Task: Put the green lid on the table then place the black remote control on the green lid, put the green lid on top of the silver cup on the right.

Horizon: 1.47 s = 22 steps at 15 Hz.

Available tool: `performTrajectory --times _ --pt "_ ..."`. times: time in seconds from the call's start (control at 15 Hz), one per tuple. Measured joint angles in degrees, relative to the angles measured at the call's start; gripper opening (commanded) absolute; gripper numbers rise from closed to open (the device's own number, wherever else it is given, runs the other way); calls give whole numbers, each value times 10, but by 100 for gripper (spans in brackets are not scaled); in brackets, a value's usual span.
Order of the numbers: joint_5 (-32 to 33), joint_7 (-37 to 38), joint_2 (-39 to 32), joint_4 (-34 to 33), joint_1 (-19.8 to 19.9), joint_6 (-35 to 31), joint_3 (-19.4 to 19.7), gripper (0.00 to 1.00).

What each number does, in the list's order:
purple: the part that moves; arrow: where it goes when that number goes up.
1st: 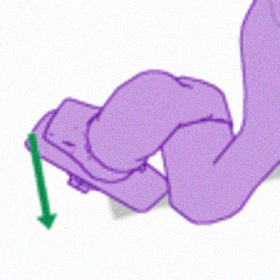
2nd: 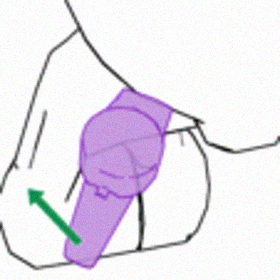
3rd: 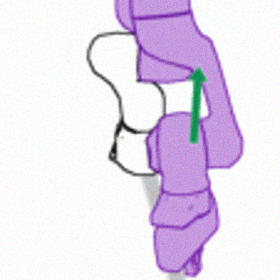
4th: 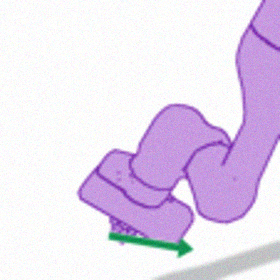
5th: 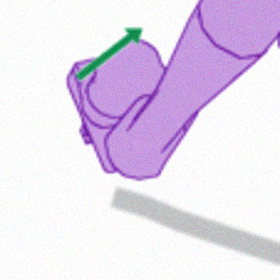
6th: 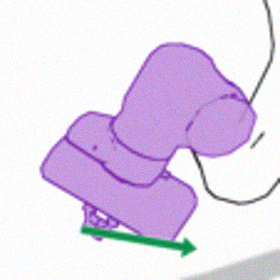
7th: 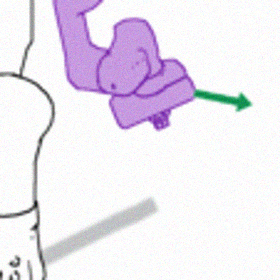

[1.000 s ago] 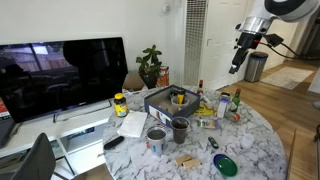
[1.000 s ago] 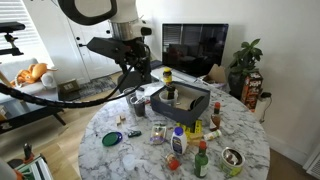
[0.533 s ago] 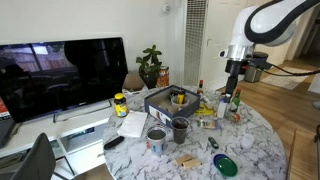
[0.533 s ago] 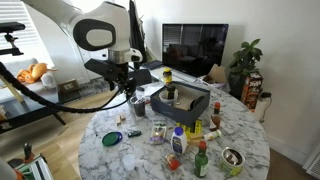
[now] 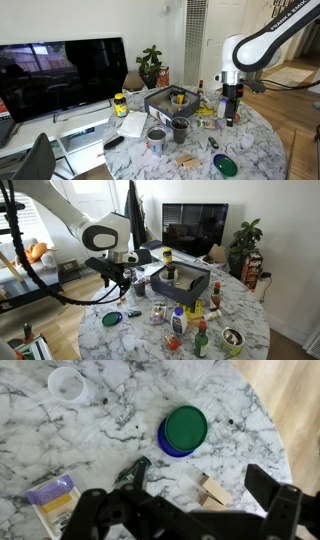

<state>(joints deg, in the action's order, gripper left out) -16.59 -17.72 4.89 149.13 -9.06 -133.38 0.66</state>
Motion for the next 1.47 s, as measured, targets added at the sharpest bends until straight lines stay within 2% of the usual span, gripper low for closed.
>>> performTrajectory --times 0.4,0.8,1.13,1.47 --pt "-8 -12 -8 -3 3 -1 -4 100" --pt "-105 -109 -115 0 9 -62 -28 100" --pt "-151 -147 -207 -1 41 -105 -77 100" --pt "-209 -188 -271 -6 100 -120 -118 100"
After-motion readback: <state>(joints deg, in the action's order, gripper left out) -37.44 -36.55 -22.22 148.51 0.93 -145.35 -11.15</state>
